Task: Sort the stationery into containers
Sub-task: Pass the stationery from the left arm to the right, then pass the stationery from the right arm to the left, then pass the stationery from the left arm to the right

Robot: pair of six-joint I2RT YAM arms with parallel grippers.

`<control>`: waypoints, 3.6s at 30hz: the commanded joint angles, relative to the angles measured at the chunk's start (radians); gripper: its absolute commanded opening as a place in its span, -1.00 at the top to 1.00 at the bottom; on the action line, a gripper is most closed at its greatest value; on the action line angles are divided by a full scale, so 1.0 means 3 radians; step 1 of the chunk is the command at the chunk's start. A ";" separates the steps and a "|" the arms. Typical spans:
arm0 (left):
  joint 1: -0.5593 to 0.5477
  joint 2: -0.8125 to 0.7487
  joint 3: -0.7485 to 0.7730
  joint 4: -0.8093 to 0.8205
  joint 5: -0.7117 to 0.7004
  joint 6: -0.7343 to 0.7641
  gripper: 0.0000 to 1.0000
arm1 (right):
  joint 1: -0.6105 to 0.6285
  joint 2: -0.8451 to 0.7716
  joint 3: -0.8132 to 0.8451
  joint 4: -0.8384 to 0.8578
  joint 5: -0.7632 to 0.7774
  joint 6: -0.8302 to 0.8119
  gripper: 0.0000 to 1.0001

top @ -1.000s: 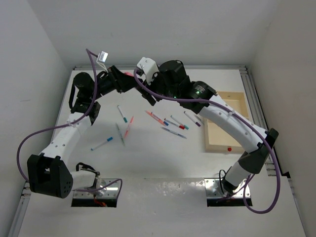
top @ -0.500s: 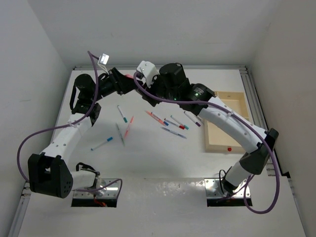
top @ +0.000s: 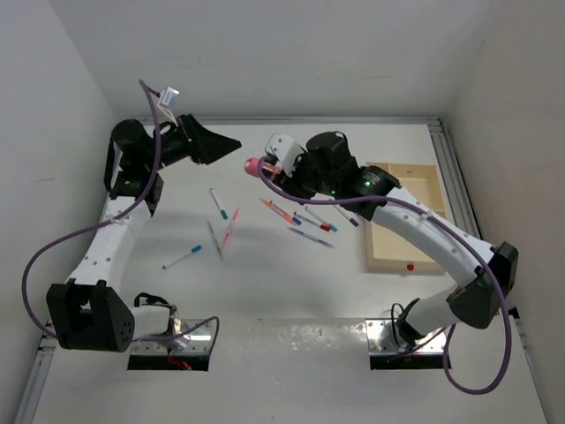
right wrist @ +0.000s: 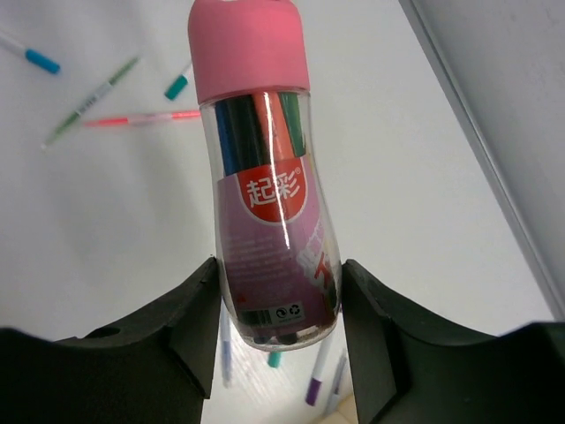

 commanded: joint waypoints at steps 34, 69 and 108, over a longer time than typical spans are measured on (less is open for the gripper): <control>-0.1419 0.0247 0.0884 -0.3506 -0.0406 0.4707 -0.80 | 0.0136 -0.0881 -0.0661 0.0009 -0.0962 -0.2106 1.00; -0.0847 -0.0013 0.0280 -0.1247 -0.0063 0.2391 1.00 | -0.0430 -0.0958 -0.0252 0.0638 -0.0425 0.0183 -0.76; -0.1071 -0.0233 -0.0170 0.0426 -0.0713 0.0458 1.00 | -0.0953 0.0326 0.0699 0.0847 -0.2020 0.3775 -0.36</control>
